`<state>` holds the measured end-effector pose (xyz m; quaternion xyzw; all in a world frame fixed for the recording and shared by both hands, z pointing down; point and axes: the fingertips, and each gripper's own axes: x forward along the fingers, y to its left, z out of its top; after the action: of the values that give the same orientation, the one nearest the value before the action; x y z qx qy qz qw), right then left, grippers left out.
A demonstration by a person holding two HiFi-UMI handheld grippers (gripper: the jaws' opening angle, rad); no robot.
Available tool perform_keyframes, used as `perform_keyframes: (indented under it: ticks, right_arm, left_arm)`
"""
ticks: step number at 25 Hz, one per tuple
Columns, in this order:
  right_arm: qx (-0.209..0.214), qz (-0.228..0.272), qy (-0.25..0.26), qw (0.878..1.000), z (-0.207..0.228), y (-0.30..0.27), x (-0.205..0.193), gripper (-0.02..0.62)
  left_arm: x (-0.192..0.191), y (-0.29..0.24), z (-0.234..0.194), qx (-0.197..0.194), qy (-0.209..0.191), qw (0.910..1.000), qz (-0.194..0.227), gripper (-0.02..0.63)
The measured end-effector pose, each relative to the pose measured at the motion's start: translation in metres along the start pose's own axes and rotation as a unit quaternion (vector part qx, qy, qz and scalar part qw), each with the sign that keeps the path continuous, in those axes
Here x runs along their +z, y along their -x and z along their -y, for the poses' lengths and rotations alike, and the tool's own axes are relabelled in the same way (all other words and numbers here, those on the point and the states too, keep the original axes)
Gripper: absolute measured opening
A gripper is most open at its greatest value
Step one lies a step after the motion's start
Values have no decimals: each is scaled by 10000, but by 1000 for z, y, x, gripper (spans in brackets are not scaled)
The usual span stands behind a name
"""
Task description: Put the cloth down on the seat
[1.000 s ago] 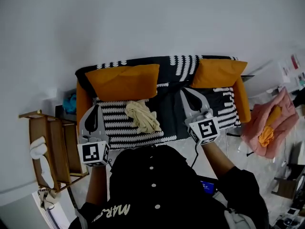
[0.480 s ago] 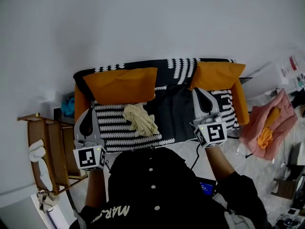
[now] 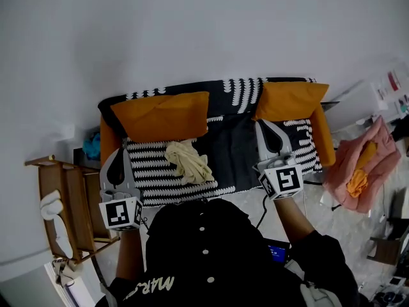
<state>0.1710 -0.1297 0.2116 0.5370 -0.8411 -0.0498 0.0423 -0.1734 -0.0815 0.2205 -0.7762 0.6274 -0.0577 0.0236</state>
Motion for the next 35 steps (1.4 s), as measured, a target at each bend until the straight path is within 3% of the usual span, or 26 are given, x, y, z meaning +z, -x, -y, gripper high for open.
perform_keyframes:
  ticks: [19, 35]
  right_arm:
    - [90, -172, -222, 9996, -8, 3, -3, 25]
    - [174, 11, -170, 9997, -8, 3, 0, 25]
  left_arm:
    - [3, 7, 6, 2, -32, 10000, -94, 0]
    - [2, 6, 13, -37, -41, 9999, -142, 0]
